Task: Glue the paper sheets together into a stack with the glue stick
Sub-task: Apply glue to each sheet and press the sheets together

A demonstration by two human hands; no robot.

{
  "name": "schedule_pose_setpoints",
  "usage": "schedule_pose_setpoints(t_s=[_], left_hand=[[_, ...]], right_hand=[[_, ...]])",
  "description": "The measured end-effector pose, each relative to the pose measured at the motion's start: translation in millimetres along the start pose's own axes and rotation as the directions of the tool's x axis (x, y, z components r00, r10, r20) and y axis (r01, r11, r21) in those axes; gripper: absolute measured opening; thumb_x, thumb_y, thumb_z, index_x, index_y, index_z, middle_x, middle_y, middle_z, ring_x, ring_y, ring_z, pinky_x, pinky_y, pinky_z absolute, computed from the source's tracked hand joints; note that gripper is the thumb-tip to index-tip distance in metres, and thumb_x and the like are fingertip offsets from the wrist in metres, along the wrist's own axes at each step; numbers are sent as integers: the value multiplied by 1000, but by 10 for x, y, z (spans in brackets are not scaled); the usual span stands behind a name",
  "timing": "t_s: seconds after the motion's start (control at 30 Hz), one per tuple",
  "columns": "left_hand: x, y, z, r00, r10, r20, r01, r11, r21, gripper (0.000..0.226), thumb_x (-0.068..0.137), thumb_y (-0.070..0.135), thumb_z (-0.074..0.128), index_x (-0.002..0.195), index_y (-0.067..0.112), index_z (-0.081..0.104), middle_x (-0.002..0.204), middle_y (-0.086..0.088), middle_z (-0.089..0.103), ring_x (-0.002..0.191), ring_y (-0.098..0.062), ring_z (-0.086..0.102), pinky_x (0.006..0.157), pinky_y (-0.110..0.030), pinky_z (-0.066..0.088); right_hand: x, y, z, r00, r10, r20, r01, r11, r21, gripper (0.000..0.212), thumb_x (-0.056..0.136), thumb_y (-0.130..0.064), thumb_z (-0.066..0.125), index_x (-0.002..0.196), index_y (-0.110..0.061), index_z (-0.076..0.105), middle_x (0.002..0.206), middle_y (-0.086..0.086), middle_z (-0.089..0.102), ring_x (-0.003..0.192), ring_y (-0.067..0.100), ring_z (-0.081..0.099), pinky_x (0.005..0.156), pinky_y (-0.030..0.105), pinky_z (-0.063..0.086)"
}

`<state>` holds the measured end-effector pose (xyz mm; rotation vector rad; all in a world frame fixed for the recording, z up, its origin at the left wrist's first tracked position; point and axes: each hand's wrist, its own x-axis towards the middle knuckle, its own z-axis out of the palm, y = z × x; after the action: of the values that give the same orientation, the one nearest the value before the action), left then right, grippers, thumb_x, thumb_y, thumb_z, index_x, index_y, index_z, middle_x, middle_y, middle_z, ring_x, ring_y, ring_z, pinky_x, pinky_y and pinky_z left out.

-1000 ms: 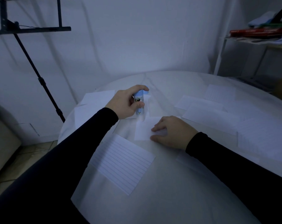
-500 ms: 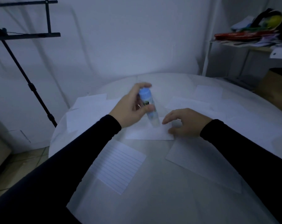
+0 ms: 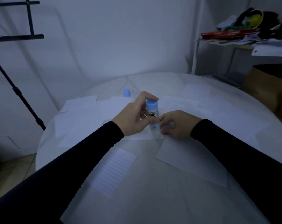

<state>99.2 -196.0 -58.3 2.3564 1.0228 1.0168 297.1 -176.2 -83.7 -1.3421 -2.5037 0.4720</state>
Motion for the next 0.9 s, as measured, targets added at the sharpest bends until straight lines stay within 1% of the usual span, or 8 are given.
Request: schedule_pose_setpoints(t_s=[0.1, 0.27, 0.37, 0.53, 0.67, 0.73, 0.8, 0.9], left_hand=[[-16, -9, 39, 999, 35, 10, -35, 999, -2, 44, 79, 21, 67, 111, 32, 39, 91, -12, 65, 77, -27, 65, 73, -38, 55], [-19, -10, 64, 998, 57, 18, -57, 998, -11, 42, 80, 21, 66, 114, 29, 42, 94, -2, 64, 80, -25, 65, 75, -37, 55], [-17, -22, 61, 996, 83, 14, -83, 996, 9, 41, 81, 22, 66, 118, 18, 48, 93, -4, 66, 81, -23, 66, 76, -36, 56], [-33, -40, 28, 994, 104, 16, -104, 995, 9, 45, 81, 21, 66, 121, 6, 52, 90, 13, 60, 80, -17, 64, 77, -25, 56], [-82, -101, -59, 996, 88, 6, -87, 996, -1, 38, 82, 21, 66, 117, 16, 52, 95, 20, 58, 82, -12, 64, 78, -17, 54], [-122, -131, -110, 998, 68, -13, -68, 998, -13, 37, 82, 19, 66, 113, 30, 48, 95, 6, 63, 81, -14, 64, 78, -19, 54], [-164, -166, -164, 998, 59, -33, -59, 998, -6, 39, 82, 19, 66, 113, 32, 46, 97, -7, 64, 80, -17, 64, 78, -21, 55], [-220, -221, -244, 998, 48, -41, -49, 999, -10, 39, 81, 21, 66, 113, 31, 45, 94, 1, 63, 79, -15, 64, 78, -22, 55]], right_hand=[[0, -5, -9, 1000, 7, -2, -7, 1000, 12, 26, 82, -20, 68, 107, -21, 72, 119, -16, 61, 102, 0, 52, 95, 15, 34], [19, -31, -7, 1000, -6, -20, 7, 1000, 30, 17, 81, -25, 69, 96, -25, 76, 100, -27, 59, 93, -4, 52, 86, 13, 33], [47, -50, -16, 1000, -22, -6, 22, 999, -25, 18, 82, -27, 68, 98, -27, 75, 109, -22, 63, 92, -4, 50, 84, 13, 32], [90, -85, -22, 1000, 20, 7, -19, 996, -85, 19, 81, -25, 69, 99, -21, 74, 116, -14, 63, 94, -1, 48, 84, 12, 29], [95, -77, -7, 999, 52, -3, -52, 997, -54, 23, 81, -24, 71, 103, -18, 73, 122, -12, 61, 112, 6, 52, 91, 12, 30], [97, -65, 10, 999, 53, -11, -53, 998, -42, 23, 80, -23, 72, 103, -17, 73, 122, -11, 62, 113, 7, 53, 90, 10, 29], [94, -47, 33, 999, 48, -25, -49, 999, -23, 22, 79, -22, 73, 101, -16, 74, 120, -10, 63, 112, 7, 54, 90, 9, 30], [90, -23, 64, 998, 44, -47, -43, 999, 4, 20, 79, -21, 73, 99, -16, 75, 118, -10, 64, 110, 7, 55, 92, 11, 32]])
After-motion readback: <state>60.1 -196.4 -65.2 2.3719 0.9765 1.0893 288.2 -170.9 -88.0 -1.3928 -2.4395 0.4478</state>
